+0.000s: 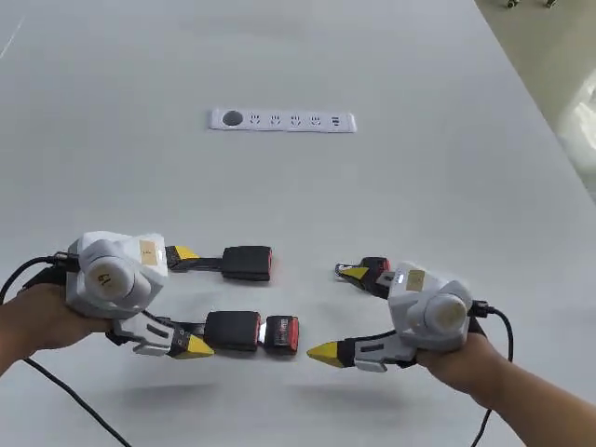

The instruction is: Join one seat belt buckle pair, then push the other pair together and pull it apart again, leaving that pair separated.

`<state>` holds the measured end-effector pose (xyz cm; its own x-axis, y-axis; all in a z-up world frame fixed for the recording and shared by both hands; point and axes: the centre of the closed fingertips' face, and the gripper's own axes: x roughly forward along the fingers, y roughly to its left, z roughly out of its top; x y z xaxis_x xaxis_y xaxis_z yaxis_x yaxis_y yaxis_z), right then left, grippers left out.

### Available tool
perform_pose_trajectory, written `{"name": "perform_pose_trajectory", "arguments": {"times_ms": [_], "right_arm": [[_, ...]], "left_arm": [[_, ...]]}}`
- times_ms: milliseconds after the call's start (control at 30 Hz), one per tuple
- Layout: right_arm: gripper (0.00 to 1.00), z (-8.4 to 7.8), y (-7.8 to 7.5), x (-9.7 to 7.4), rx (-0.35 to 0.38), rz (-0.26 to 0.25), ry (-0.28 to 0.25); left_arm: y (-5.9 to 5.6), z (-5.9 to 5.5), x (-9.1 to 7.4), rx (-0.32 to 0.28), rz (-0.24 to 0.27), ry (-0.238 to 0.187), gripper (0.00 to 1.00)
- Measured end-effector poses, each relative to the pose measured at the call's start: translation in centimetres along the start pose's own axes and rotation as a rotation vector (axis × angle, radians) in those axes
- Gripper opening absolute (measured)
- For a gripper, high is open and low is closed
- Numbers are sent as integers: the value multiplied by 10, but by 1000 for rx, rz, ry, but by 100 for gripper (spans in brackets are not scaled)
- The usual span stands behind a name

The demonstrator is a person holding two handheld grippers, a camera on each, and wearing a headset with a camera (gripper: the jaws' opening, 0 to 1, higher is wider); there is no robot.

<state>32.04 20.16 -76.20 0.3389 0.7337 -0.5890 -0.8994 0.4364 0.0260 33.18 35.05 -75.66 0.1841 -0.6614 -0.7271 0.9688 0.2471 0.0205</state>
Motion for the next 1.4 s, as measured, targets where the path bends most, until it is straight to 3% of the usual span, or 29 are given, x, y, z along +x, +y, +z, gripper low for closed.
{"name": "perform_pose_trajectory", "arguments": {"times_ms": [167, 300, 467, 567, 733, 833, 967, 1033, 1200, 1400], "right_arm": [[75, -1, -26, -13, -3, -24, 5], [74, -15, -51, -19, -6, -33, 55], [74, -24, -70, -24, 8, -35, 78], [73, -32, -79, -23, 16, -24, 94], [73, -54, -91, -20, 47, -7, 144], [72, -60, -93, -19, 50, 4, 158], [69, -72, -98, -14, 45, 28, 179], [67, -76, -99, -11, 44, 43, 187], [65, -77, -100, -5, 24, 75, 193], [59, -80, -103, -4, -5, 92, 202]], "left_arm": [[16, 14, -3, -14, 6, -26, 80], [35, 22, -1, -6, 18, -34, 80], [55, 37, 7, -34, 16, -77, 79], [66, 40, 14, -48, 14, -88, 79], [73, 29, 33, -81, -2, -66, 77], [67, 17, 45, -51, -37, -19, 76], [65, 8, 59, -32, -60, -1, 70], [64, 4, 65, -54, -74, 8, 70], [63, -4, 77, -56, -86, 20, 68], [67, -4, 84, -36, -86, 17, 62]]}}
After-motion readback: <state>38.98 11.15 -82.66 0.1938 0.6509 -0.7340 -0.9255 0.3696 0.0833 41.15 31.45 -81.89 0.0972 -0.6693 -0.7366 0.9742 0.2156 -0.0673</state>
